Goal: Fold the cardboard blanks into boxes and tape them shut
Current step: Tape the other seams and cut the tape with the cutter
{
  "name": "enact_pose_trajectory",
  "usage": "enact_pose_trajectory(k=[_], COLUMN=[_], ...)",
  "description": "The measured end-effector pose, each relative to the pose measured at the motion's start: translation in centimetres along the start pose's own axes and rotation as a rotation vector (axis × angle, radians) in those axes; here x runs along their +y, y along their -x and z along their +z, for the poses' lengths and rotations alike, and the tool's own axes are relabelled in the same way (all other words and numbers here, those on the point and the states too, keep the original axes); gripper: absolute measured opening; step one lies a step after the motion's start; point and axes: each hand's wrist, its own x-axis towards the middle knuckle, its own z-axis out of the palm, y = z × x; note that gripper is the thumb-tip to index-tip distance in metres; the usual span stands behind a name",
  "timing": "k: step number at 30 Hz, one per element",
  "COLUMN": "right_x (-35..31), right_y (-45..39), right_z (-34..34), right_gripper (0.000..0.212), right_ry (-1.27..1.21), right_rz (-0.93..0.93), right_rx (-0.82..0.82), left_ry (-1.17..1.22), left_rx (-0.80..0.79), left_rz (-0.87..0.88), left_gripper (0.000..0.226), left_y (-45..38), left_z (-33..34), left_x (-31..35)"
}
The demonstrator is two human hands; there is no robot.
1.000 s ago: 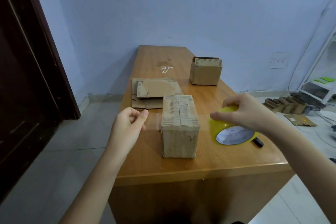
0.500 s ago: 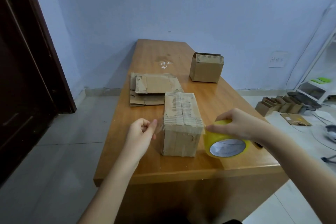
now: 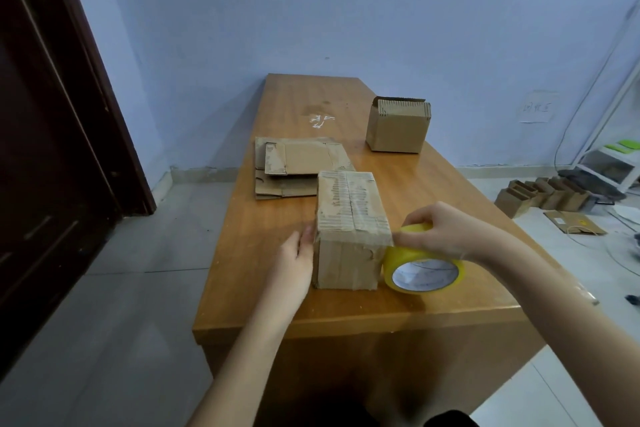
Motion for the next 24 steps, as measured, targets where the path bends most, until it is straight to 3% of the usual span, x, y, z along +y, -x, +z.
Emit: enact_pose_trajectory(k=[4,6,11,16,20,24], right_x=[-0.2,-0.4,-0.7,-0.8,-1.0,-1.4], right_y=[0.0,0.1,-0.1,0.1,0.2,0.1], right_z=[0.0,0.0,0.1,0.3,0.4,0.9], right_gripper=[0.041,0.036,0.034,0.044,0.048,0.042], right_ry=[-0.001,0.004,0.018,0.028,0.040,0.021], right_rz=[-0.002,-0.010,-0.008,0.012,0.013,0.007], right_rx=[0.008,0.009,0.017,0.035,0.004,-0.043], left_ry=[0.324,0.465,0.413,0.555,0.429,0.210], left_rx=[-0.166,-0.190,-0.019,-0.035,0.070,0.303], left_rz=[-0.423,-0.536,-0.506,-0.609,-0.523,-0.078], left_gripper=[0.027,0.017,0.010,0.022,0.013,0.033], left_y=[-0.9,-1.2,-0.8,0.2,0.5,1.7], left_z=[-1.3,-1.6,-0.3,-0.4,-0.4,-1.0], left_x=[0.1,0.4,1.1,0.9,1.2,1.3])
